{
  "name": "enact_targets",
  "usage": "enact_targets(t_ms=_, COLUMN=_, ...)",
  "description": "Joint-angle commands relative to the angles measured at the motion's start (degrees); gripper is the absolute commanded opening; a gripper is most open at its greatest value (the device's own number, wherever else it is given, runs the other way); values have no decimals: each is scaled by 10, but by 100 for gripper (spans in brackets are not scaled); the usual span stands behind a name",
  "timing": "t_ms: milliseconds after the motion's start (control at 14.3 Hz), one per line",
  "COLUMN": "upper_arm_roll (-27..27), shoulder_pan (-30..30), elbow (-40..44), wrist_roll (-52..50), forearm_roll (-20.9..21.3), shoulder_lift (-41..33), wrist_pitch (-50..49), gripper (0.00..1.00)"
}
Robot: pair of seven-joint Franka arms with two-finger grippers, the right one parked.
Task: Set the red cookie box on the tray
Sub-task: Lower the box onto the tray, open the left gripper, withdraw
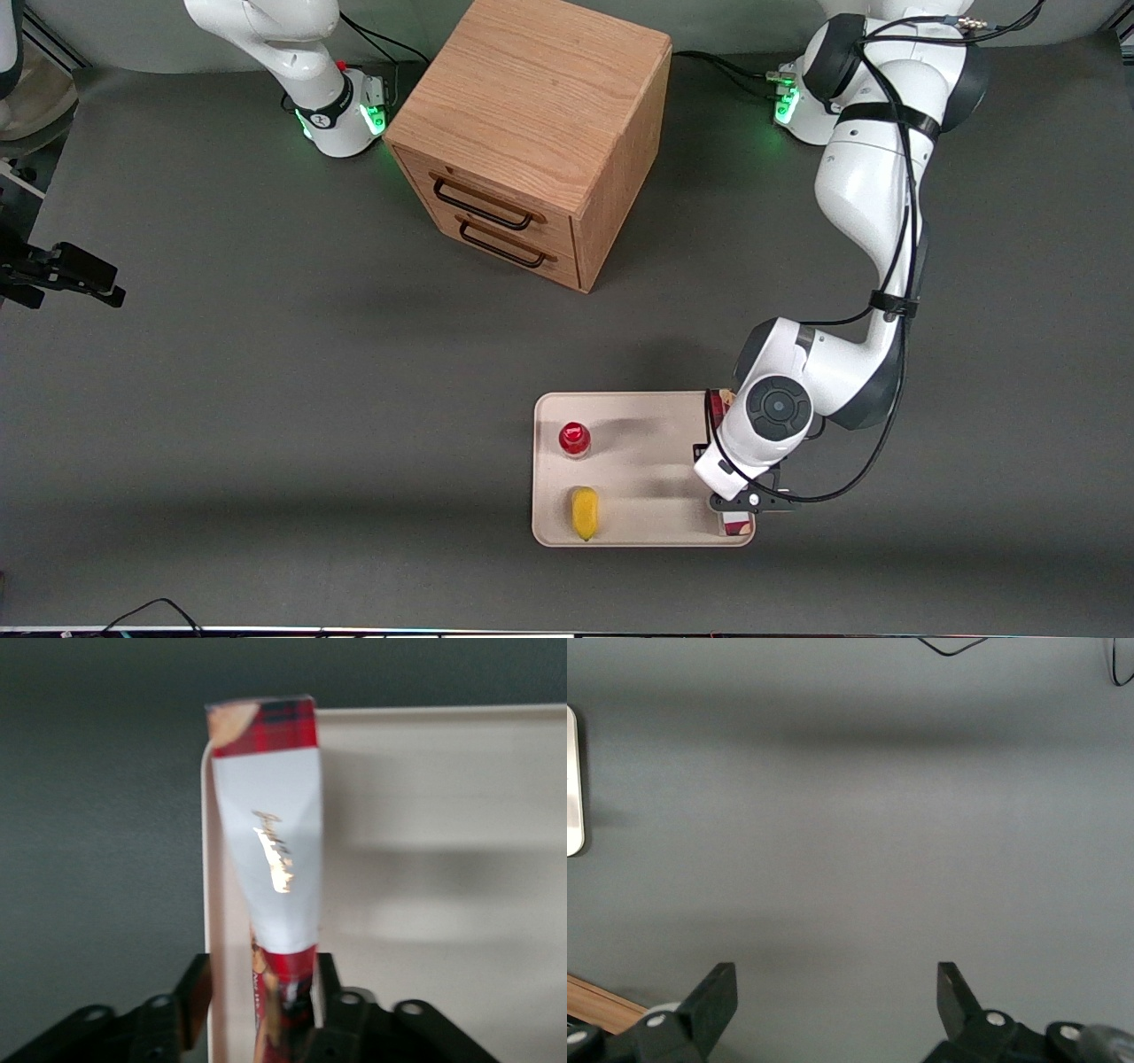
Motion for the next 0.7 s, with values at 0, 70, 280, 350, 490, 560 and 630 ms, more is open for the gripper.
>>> enact_targets(t_ms=0, upper_arm_roll=-12, shoulder_pan=22, elbow=2, wrist_roll=19, forearm_roll=7, shoulder_lift=-48, wrist_pitch=-79, gripper=100)
enact_targets(t_ms=70, upper_arm_roll=-33, shoulder_pan=44, elbow=2, wrist_roll=45, forearm_roll=2, shoulder_lift=-69, wrist_pitch=-106, gripper=100)
enact_targets(t_ms=280, upper_arm_roll=-59, shoulder_pan=92, elbow=1, wrist_roll=108, forearm_roll=-23, shoulder_lift=-124, wrist_pitch=-192, gripper=100)
enact_targets(t_ms=350, upper_arm_roll=-55, shoulder_pan=96, elbow=-9, wrist_roll=119, forearm_roll=-29, shoulder_lift=-150, wrist_pitch=-204, gripper=100)
enact_targets(t_ms=490, upper_arm_roll=-36, shoulder_pan=111, elbow=-77, wrist_roll=133, forearm_roll=-42, shoulder_lift=-221, wrist_pitch=-193, gripper=100)
enact_targets(t_ms=560, upper_arm_roll=-25, shoulder_pan=116, elbow=-111, wrist_roll=155, forearm_roll=-45, shoulder_lift=-252, wrist_pitch=-192, gripper=100)
enact_targets(t_ms=630, upper_arm_roll=-13, shoulder_pan=117, elbow=-141, wrist_roll=171, forearm_roll=-47, shoulder_lift=-283, wrist_pitch=-193, gripper=100)
